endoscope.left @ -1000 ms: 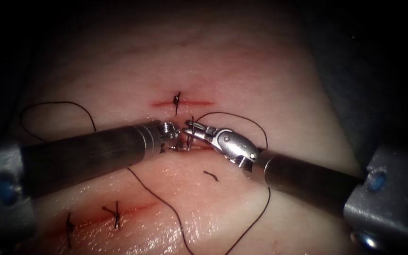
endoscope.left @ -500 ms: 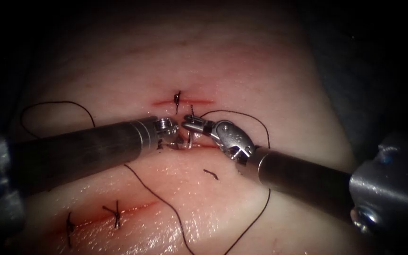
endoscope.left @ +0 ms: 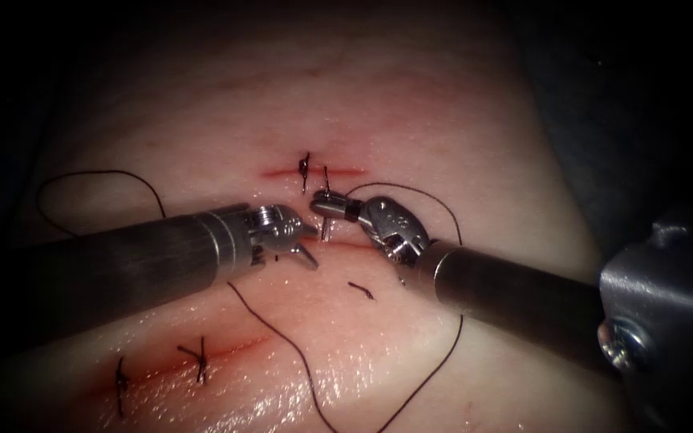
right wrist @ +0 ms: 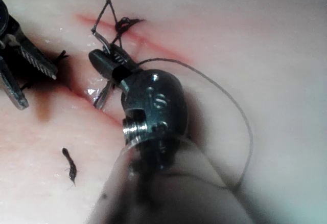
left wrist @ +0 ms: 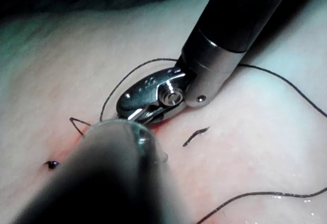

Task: Wound Closure
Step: With the right needle driver throw the needle through the bottom of the cut.

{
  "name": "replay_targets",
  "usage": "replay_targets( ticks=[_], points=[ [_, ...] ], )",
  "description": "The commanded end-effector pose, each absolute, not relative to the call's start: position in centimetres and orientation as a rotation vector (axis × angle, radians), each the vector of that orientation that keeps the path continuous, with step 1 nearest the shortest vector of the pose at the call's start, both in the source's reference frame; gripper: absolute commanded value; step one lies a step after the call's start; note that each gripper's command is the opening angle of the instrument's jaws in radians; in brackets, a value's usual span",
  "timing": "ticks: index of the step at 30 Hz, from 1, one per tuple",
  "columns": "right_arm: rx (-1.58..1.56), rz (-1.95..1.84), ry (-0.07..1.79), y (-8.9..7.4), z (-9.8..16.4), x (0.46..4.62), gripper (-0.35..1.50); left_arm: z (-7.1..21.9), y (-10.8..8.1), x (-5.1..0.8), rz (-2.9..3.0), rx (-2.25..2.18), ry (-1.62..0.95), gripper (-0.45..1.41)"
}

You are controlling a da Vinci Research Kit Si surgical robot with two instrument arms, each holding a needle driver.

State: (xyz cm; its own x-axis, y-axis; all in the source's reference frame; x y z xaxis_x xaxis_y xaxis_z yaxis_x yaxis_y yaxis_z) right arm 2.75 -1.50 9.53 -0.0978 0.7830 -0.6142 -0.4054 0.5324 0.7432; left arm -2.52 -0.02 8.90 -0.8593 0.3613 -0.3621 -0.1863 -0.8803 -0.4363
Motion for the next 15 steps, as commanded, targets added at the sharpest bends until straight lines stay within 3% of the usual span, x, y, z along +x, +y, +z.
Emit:
replay_targets(
  ticks=[1,15],
  points=[
    [0.375,1.049,1.323,-1.45,9.57,2.81,-0.35,8.92,-0.1,-2.59,2.725,-0.651,-0.572,0.07],
    [0.539,1.231,1.331,-1.39,9.56,2.83,-0.35,9.26,-0.83,-2.6,2.719,-0.714,-0.609,0.04]
  ],
)
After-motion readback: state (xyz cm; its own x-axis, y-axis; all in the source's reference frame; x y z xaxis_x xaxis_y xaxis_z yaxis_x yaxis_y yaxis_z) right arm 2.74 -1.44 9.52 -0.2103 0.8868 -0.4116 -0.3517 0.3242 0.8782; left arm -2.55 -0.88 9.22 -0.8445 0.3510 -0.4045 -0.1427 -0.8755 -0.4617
